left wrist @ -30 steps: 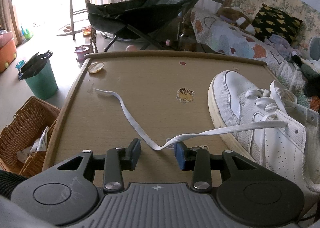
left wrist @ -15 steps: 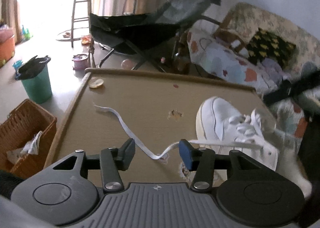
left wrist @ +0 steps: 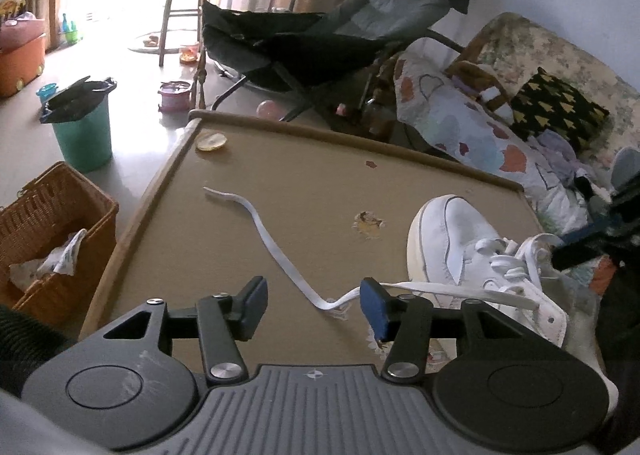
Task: Lace up shoes with both hands
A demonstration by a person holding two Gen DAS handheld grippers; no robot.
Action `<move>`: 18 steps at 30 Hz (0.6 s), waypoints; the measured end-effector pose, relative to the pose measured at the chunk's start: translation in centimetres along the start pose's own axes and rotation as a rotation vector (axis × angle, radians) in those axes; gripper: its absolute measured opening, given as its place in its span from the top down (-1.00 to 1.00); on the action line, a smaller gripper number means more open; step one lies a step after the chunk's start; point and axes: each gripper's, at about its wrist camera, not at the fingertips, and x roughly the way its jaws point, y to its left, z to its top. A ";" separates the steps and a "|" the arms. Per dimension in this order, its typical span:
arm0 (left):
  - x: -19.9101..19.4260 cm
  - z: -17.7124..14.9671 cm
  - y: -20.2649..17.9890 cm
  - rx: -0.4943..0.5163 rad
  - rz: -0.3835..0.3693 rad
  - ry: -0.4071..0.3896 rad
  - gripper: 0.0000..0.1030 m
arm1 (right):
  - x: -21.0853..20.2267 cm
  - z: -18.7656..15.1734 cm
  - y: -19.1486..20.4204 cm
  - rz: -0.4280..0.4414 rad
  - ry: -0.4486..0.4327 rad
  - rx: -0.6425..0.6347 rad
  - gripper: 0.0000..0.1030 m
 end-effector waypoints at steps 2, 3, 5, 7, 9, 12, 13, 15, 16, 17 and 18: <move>0.0 0.0 0.1 -0.006 -0.003 -0.004 -0.04 | -0.4 -0.2 0.5 0.037 0.015 -0.026 0.93; 0.0 0.0 0.1 -0.011 -0.004 -0.002 -0.04 | -0.4 -0.5 0.9 0.042 0.030 -0.040 0.93; 0.0 0.1 0.3 -0.024 -0.007 0.003 -0.04 | -0.5 -1.1 1.5 0.055 0.058 -0.054 0.93; -0.1 0.1 0.4 -0.040 -0.007 0.004 -0.04 | -0.8 -1.4 1.8 0.058 0.064 -0.044 0.93; -0.1 0.1 0.6 -0.058 -0.011 0.009 -0.04 | -1.2 -1.7 2.0 0.044 0.068 -0.016 0.92; -0.1 0.2 0.9 -0.094 -0.022 0.035 -0.04 | -2.0 -2.0 2.0 0.004 0.073 0.046 0.89; -0.1 0.1 1.1 -0.102 -0.026 0.041 -0.04 | -2.4 -2.2 2.0 -0.004 0.070 0.072 0.87; -0.1 0.0 1.3 -0.115 -0.031 0.050 -0.04 | -3.0 -2.4 2.2 0.006 0.070 0.101 0.87; 0.0 0.0 1.4 -0.119 -0.036 0.055 -0.04 | -3.2 -2.6 2.4 0.004 0.074 0.115 0.87; 0.0 0.0 1.4 -0.123 -0.042 0.059 -0.04 | -3.4 -2.8 2.6 0.002 0.077 0.128 0.87; 0.0 -0.1 1.4 -0.125 -0.048 0.061 -0.04 | -3.5 -2.9 2.9 0.000 0.081 0.142 0.87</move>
